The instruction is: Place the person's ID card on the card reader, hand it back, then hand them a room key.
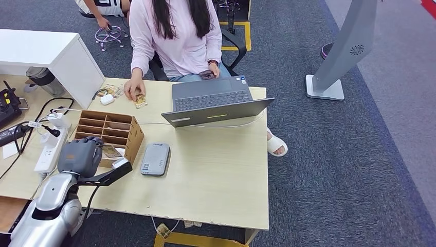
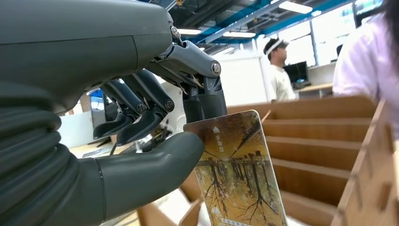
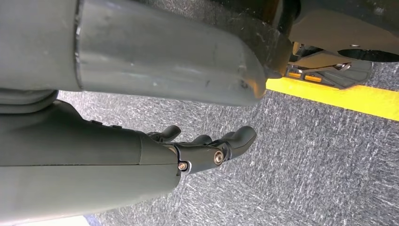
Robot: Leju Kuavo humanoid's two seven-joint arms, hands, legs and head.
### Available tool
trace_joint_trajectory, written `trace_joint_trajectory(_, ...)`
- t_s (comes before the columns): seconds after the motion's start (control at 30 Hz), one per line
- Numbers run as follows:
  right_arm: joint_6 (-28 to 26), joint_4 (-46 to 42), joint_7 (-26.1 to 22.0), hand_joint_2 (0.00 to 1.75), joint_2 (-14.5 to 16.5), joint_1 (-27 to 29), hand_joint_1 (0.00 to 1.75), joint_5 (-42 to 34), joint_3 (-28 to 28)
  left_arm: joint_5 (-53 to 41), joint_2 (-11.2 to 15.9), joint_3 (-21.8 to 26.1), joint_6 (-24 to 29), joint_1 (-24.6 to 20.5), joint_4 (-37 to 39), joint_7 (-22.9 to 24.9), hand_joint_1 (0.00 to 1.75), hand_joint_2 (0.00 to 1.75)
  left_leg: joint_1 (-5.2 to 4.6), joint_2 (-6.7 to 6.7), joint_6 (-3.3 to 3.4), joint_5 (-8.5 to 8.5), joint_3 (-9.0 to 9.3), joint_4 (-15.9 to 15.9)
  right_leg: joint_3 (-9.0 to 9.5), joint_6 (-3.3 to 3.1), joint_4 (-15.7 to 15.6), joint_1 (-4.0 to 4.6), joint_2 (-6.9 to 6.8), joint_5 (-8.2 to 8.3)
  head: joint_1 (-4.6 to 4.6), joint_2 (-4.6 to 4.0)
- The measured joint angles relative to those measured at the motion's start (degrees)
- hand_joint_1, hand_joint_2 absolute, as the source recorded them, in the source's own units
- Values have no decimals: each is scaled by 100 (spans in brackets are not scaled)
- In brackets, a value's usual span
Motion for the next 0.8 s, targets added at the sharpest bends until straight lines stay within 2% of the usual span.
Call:
trace_joint_trajectory(0.27, 11, 0, -59, 0, 0, 0, 0, -17, -66, 179, 96, -92, -30, -217, -554, -68, 175, 175, 1, 1, 0, 0, 1, 0, -1, -1, 0, 1, 1, 1, 0, 0)
trace_joint_trajectory(0.4, 20, 0, -59, 0, 0, -4, 0, -13, -79, 260, 123, -169, -72, -472, -731, -75, 175, 175, 1, -1, 0, 1, 1, 1, -1, -1, 0, 1, -1, 1, 0, 0)
trace_joint_trajectory(0.57, 73, 0, 8, 0, 0, -15, 0, 77, -80, 101, 91, -382, 88, -1196, -532, -63, 175, 175, 1, -3, -1, 7, 0, 2, -2, -3, 0, 1, -3, 9, 0, 0)
trace_joint_trajectory(0.8, 150, 0, 21, 0, 0, -42, 0, 196, -79, -191, -45, -735, 458, -2396, 518, -43, 175, 175, 1, 0, -3, 13, 0, 2, -4, -11, 0, 1, -1, 19, 0, 0)
